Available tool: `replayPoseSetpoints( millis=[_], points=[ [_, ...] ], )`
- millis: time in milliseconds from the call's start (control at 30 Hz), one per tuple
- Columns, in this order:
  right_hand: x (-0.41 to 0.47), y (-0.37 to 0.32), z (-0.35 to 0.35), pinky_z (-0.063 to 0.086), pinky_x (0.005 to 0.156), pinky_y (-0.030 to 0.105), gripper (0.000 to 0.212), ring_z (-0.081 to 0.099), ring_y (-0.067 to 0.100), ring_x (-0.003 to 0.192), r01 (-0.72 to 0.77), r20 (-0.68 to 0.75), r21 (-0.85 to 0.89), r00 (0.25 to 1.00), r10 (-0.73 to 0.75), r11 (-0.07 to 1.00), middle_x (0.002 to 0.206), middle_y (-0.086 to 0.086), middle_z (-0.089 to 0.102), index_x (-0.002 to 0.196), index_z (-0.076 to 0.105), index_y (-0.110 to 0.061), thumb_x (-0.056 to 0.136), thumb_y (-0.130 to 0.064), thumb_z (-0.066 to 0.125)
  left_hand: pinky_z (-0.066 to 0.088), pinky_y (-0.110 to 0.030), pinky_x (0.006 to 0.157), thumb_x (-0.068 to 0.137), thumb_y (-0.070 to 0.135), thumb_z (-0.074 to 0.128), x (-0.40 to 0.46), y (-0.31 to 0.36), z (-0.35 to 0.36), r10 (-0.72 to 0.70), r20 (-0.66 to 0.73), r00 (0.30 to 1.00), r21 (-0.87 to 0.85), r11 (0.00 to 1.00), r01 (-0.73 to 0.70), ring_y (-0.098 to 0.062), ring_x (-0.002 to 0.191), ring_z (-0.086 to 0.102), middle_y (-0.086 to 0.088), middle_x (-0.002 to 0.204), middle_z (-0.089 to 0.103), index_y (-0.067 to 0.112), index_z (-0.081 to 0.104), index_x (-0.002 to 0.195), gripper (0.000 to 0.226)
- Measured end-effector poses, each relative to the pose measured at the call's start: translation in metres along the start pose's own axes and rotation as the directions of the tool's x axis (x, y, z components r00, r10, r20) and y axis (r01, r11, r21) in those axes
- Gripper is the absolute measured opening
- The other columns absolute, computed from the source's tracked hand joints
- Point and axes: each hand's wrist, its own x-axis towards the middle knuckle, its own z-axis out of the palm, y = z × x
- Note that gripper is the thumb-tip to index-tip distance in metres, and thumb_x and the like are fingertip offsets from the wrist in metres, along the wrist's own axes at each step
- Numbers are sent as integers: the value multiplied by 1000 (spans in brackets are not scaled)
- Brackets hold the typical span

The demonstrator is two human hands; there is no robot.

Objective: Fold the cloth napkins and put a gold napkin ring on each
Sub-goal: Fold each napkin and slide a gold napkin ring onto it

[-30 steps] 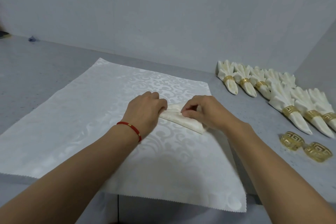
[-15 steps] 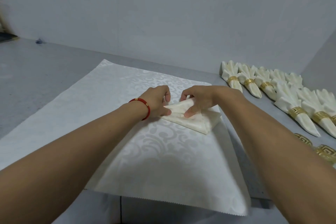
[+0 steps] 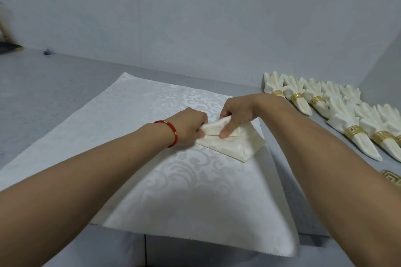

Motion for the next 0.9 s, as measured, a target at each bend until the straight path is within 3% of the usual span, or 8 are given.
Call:
replayPoseSetpoints(
  millis=[167, 333, 400, 500, 567, 633, 767, 900],
  points=[
    [-18, -12, 0, 57, 96, 42, 42, 73, 14, 93, -30, 20, -90, 999, 32, 996, 95, -13, 77, 98, 75, -33, 66, -56, 90, 31, -33, 71, 99, 12, 52, -8, 1, 7, 140, -129, 982, 85, 988, -130, -25, 90, 49, -2, 95, 48, 13, 47, 101, 5],
    [-60, -31, -3, 58, 76, 37, 19, 69, 22, 84, -17, -237, -246, 970, -44, 969, 83, -7, 69, 84, 67, -29, 78, -36, 84, 40, -45, 66, 94, 2, 54, -32, 4, -1, 371, -312, 875, 236, 922, -306, -28, 80, 42, -10, 90, 49, 6, 49, 101, 9],
    [-84, -42, 1, 46, 64, 34, 8, 67, 28, 85, -50, -406, -512, 894, -190, 857, 85, -4, 63, 90, 64, -28, 85, -30, 70, 42, -47, 59, 91, -2, 56, -44, 10, -6, 426, -348, 835, 305, 894, -329, -28, 75, 41, -12, 88, 48, 7, 48, 100, 15],
    [-107, -49, 29, 27, 56, 31, 13, 68, 32, 94, -92, -431, -746, 822, -373, 660, 100, 2, 68, 107, 60, -21, 95, -23, 57, 35, -42, 57, 85, -3, 55, -62, 20, -4, 466, -308, 830, 336, 869, -363, -31, 70, 44, -13, 84, 49, 7, 49, 96, 16],
    [-117, -50, 58, 9, 48, 30, 14, 66, 28, 68, -116, -407, -785, 837, -366, 608, 80, 1, 67, 89, 56, -20, 84, -20, 70, 29, -37, 57, 77, -2, 59, -73, 23, 4, 484, -281, 829, 321, 861, -394, -29, 67, 45, -10, 82, 50, 9, 50, 93, 22],
    [-124, -52, 74, -1, 48, 28, 34, 43, 24, 39, -124, -431, -774, 821, -374, 621, 54, -3, 51, 72, 50, -20, 65, -13, 83, 30, -34, 59, 76, 4, 65, -83, 19, 12, 463, -274, 843, 260, 880, -398, -22, 70, 42, -2, 85, 51, 15, 51, 96, 27],
    [-114, -48, 102, 12, 48, 33, 17, 24, 18, 50, -84, -415, -713, 850, -323, 696, 69, -3, 36, 94, 43, -16, 95, -5, 56, 44, -32, 76, 85, 24, 75, -99, 12, 16, 315, -271, 909, 11, 946, -324, -13, 86, 48, 9, 95, 54, 26, 62, 104, 23],
    [-111, -45, 112, 13, 50, 33, 11, 35, 19, 56, -71, -502, -550, 825, -260, 832, 79, -4, 44, 98, 50, -18, 97, -26, 57, 46, -30, 80, 92, 24, 69, -109, 9, 11, 287, -219, 932, -26, 954, -300, -7, 85, 54, 10, 92, 61, 26, 73, 99, 9]
  ],
)
